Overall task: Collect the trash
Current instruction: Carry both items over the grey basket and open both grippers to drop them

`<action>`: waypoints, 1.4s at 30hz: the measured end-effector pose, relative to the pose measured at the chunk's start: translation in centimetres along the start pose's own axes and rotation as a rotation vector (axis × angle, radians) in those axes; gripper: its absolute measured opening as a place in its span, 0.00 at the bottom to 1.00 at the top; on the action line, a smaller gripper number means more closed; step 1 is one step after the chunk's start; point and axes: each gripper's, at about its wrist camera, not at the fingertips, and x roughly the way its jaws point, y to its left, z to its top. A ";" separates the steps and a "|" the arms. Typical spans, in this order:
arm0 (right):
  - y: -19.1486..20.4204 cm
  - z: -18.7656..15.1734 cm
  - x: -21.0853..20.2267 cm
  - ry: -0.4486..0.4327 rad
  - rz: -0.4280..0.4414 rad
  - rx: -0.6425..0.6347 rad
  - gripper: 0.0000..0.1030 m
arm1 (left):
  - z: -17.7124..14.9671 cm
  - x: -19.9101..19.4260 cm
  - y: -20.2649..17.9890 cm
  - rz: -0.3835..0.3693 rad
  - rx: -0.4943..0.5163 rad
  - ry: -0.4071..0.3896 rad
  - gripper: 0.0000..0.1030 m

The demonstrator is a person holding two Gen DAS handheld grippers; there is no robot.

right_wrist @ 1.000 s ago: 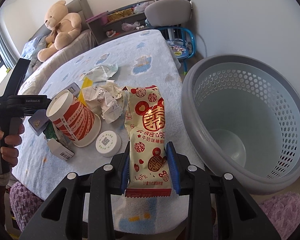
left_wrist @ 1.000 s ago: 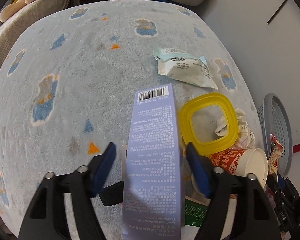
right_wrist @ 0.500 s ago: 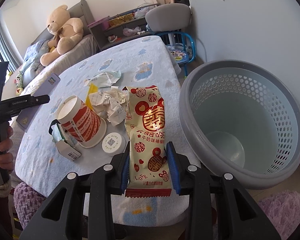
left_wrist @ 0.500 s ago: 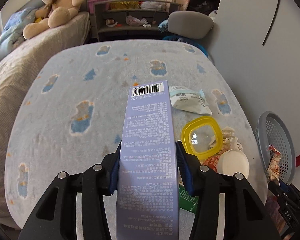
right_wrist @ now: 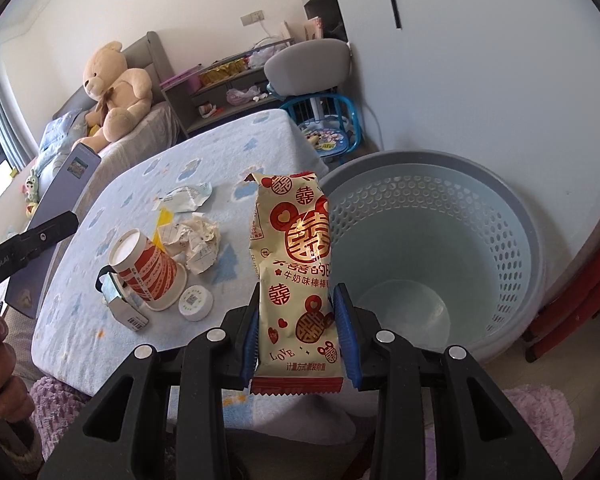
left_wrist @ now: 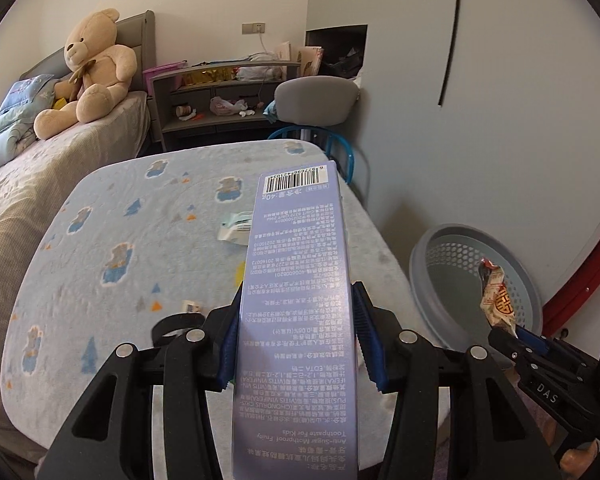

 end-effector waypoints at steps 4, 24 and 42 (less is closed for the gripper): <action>-2.9 0.4 -0.9 -0.026 -0.039 0.032 0.33 | -0.2 0.6 -3.9 -0.053 0.023 -0.010 0.47; -12.6 3.0 3.0 -0.016 -0.110 0.142 0.34 | -0.6 10.6 -15.4 -0.178 0.109 0.124 0.47; -13.9 3.0 4.0 -0.049 -0.129 0.143 0.63 | -0.5 12.2 -16.5 -0.110 0.103 0.103 0.68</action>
